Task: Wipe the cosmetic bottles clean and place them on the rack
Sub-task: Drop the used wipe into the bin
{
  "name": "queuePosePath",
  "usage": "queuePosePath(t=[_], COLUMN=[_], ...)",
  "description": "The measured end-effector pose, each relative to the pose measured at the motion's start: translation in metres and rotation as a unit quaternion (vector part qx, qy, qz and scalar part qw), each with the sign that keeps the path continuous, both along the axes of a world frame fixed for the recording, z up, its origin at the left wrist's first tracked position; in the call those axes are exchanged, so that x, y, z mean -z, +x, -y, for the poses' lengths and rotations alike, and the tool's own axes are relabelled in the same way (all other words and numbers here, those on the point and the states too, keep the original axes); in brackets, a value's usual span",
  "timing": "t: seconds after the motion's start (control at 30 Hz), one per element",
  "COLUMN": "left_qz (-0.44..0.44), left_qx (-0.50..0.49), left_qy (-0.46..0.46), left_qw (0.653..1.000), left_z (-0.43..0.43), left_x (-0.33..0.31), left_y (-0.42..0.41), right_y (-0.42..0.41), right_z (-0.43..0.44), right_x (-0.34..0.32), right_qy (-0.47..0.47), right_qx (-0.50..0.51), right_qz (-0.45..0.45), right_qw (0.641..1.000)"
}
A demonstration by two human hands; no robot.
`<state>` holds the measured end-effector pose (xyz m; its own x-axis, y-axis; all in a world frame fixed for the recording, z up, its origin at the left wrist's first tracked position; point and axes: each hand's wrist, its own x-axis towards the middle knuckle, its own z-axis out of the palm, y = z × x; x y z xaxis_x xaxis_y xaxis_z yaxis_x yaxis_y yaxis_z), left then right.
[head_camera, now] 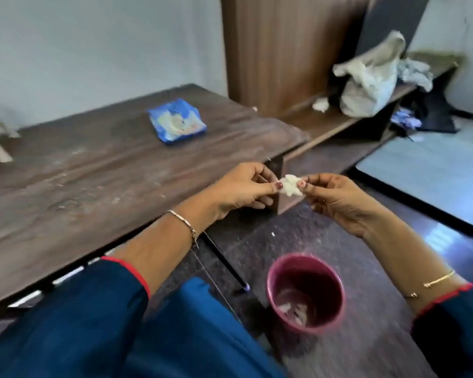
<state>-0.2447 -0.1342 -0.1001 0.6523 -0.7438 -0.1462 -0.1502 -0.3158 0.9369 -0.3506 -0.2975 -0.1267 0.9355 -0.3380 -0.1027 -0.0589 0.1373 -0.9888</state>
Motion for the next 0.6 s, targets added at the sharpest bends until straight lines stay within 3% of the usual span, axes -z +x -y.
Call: queuePosePath(t=[0.27, 0.43, 0.6], left_qz=[-0.095, -0.145, -0.14], left_qx=[0.068, 0.043, 0.029], left_qy=[0.112, 0.171, 0.217], left_qw=[0.987, 0.974, 0.966], left_z=[0.07, 0.081, 0.077], left_x=[0.13, 0.191, 0.227], left_y=[-0.051, -0.058, -0.048], right_y=[-0.081, -0.093, -0.08], right_z=[0.052, 0.07, 0.076], right_x=[0.138, 0.21, 0.265], right_qy=[0.081, 0.064, 0.04], right_qx=[0.056, 0.124, 0.202], right_qz=[-0.159, -0.248, -0.321], right_qw=[0.982, 0.959, 0.925])
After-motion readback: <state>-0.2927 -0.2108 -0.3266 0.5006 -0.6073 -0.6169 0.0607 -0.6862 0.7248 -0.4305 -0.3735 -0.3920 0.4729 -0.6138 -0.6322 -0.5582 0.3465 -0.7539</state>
